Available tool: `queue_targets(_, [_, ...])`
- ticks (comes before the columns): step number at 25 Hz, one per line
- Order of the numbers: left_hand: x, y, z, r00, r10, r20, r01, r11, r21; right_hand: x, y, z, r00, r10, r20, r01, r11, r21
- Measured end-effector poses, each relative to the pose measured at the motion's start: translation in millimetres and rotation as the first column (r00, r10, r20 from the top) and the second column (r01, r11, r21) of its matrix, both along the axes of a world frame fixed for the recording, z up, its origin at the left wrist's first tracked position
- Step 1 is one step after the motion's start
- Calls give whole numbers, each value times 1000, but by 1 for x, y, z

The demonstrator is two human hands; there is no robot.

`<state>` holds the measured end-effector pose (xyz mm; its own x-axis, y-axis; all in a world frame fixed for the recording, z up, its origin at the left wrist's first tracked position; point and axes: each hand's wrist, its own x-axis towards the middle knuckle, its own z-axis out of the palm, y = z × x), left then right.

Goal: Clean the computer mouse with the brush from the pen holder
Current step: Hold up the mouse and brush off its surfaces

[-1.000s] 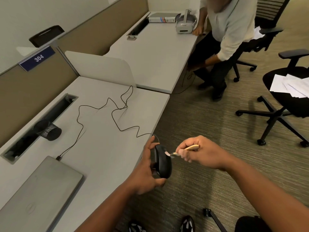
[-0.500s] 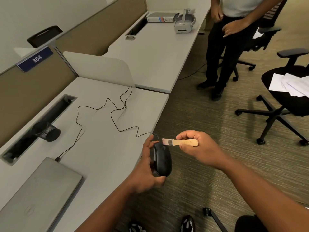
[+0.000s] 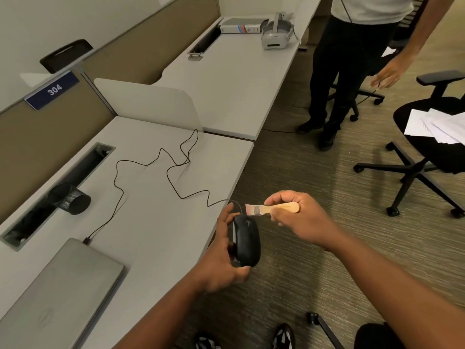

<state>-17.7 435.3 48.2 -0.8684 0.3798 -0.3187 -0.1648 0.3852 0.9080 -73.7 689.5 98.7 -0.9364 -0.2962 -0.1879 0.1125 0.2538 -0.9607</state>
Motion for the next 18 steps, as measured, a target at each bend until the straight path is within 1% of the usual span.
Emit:
queue_targets(5, [-3,-1,1,1000,7,10,-7,1000,3,1,0,-3,995,4,98,-5,1000,12])
queue_targets(8, [-4,-4,0,1000,10,-1,-10,1000,0,6,-1,-6,991,-5,131,7,1000,-17])
queue_targets(9, [-4,-6,0,1000,11,-3,-11,1000,-3,7,-2,-7,994,-30,107,33,999,-22])
queue_targets(11, [-3,-6,0,1000,12,4,-12,1000,-7,7,-3,-8,999,-46,4,46,999,2])
queue_targets(13, [-2,-5,-1,1000,6,3,-6,1000,-5,6,-4,-8,997,9,-73,-6,999,36])
queue_targets(15, [0,-4,-1,1000,-2,4,2,1000,-13,4,-4,-8,992,86,-90,-79,994,82])
queue_targets(18, [3,-5,-1,1000,-9,-8,9,1000,-13,-2,0,-8,983,167,-73,-148,966,214])
